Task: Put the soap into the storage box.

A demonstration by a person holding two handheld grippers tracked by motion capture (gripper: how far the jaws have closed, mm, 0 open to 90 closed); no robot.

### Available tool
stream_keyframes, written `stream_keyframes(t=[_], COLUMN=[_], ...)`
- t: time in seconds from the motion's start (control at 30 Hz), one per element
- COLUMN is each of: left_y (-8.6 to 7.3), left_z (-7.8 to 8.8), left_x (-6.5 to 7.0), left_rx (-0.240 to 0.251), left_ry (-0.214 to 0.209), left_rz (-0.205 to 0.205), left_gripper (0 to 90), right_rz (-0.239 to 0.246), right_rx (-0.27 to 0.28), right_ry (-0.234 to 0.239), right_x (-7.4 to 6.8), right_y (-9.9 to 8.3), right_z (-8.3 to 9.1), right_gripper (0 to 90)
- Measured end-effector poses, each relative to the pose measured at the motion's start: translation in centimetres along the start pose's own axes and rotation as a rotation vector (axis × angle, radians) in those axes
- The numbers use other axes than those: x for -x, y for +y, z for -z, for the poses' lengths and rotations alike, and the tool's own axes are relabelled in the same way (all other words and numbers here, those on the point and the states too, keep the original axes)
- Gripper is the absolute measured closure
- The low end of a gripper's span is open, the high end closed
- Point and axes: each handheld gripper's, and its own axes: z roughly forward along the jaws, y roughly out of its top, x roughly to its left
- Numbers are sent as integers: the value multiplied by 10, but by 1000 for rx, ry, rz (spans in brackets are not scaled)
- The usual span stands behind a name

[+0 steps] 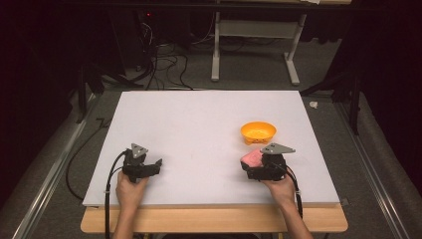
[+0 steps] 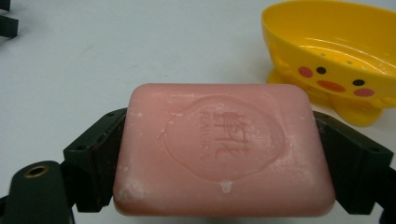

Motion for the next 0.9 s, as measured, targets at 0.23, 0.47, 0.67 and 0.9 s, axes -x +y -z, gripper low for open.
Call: stream_keyframes(t=[0.23,0.47,0.67,0.9], left_y=[0,0,0,0], left_z=[0,0,0,0], left_x=[0,0,0,0], left_rx=[0,0,0,0], left_ry=[-1,0,0,0], left_rz=[-1,0,0,0], left_gripper=[218,217,217,217], right_rz=[-8,-20,-32,-40], right_rx=[-2,7,10,17], right_ry=[-9,-20,-31,-40], right_x=[4,8,12,17], right_y=[-3,-4,-4,-4], right_z=[3,8,13,17], right_gripper=[137,137,137,137])
